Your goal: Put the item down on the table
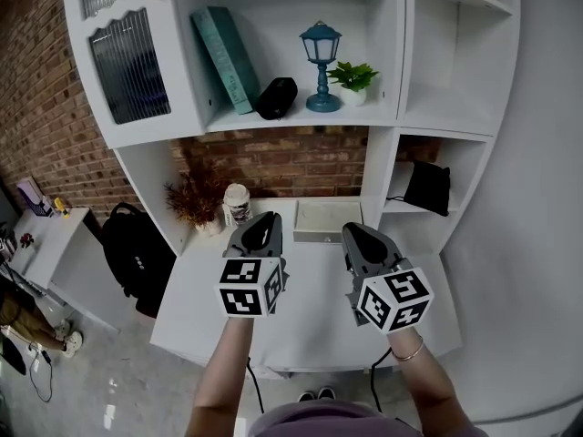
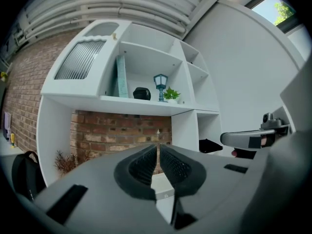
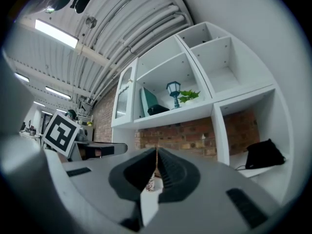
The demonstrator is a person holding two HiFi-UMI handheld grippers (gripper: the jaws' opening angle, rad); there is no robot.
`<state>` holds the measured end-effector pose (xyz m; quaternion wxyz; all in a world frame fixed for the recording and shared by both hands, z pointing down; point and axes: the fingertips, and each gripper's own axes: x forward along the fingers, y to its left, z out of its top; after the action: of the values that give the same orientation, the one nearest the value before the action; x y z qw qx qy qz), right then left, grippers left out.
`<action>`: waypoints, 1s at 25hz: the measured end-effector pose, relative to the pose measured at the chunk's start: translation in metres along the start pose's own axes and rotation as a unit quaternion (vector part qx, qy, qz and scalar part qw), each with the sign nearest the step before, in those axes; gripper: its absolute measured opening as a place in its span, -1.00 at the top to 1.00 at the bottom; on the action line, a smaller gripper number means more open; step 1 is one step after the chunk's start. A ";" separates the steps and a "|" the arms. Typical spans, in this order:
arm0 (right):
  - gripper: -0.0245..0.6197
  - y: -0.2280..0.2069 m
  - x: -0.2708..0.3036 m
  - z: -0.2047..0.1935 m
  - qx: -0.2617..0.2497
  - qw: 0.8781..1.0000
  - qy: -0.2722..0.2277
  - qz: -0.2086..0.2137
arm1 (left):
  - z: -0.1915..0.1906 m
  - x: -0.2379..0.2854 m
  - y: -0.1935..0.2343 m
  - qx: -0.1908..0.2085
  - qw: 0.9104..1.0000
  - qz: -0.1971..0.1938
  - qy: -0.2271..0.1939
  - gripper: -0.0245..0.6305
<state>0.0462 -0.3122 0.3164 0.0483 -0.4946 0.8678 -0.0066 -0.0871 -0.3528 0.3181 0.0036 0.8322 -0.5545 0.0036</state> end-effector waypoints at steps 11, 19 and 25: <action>0.95 -0.002 -0.026 -0.045 0.029 0.999 0.040 -0.020 | -0.052 -0.025 -0.006 0.006 1.000 -0.001 0.018 0.92; 0.95 -0.010 -0.040 -0.069 0.046 0.997 0.057 -0.037 | -0.084 -0.038 -0.005 -0.015 0.999 -0.008 0.036 0.93; 0.95 -0.012 -0.049 -0.080 0.069 0.995 0.053 -0.049 | -0.115 -0.049 -0.013 -0.035 0.998 -0.022 0.048 0.93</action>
<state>0.0743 -0.2797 0.4004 0.0356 -0.5308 0.8414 -0.0953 -0.0941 -0.3009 0.4326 0.0598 0.8422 -0.5353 0.0242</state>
